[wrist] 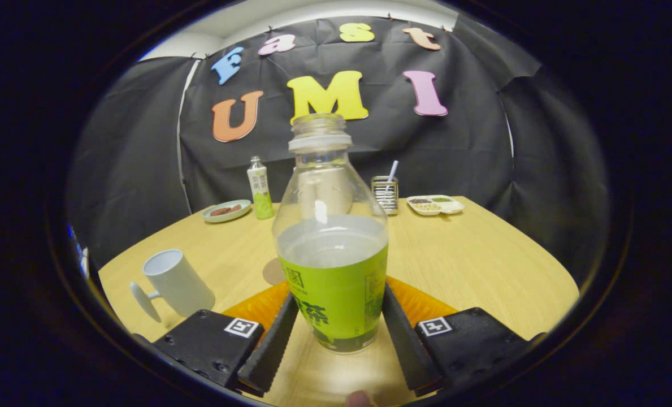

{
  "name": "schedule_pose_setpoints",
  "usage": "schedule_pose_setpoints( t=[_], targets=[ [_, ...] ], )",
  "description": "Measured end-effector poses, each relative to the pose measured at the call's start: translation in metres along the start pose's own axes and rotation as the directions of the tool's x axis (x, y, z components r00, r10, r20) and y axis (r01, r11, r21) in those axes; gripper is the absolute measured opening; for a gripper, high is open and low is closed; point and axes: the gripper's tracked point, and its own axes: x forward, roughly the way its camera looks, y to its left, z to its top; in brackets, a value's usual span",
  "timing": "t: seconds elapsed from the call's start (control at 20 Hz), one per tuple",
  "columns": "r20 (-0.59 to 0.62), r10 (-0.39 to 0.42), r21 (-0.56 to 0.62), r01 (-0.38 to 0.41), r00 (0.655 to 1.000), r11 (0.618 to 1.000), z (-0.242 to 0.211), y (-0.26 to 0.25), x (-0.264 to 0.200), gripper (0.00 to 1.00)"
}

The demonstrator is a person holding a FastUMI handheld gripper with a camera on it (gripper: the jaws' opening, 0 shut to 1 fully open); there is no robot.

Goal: Take the bottle from table, then pour the juice into the cup, finally place the bottle on the coaster

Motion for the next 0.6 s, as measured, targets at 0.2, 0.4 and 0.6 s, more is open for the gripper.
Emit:
schedule_pose_setpoints(
  t=[0.2, 0.4, 0.6],
  targets=[
    [-0.024, 0.007, -0.048, -0.008, 1.0, 0.999, 0.004, 0.007, -0.004, 0.81],
    [-0.001, 0.018, -0.131, -0.018, 1.0, 0.991, 0.019, 0.021, -0.013, 0.78],
    [0.024, -0.001, -0.284, 0.008, 1.0, 0.959, 0.036, 0.038, -0.017, 0.76]
  ],
)
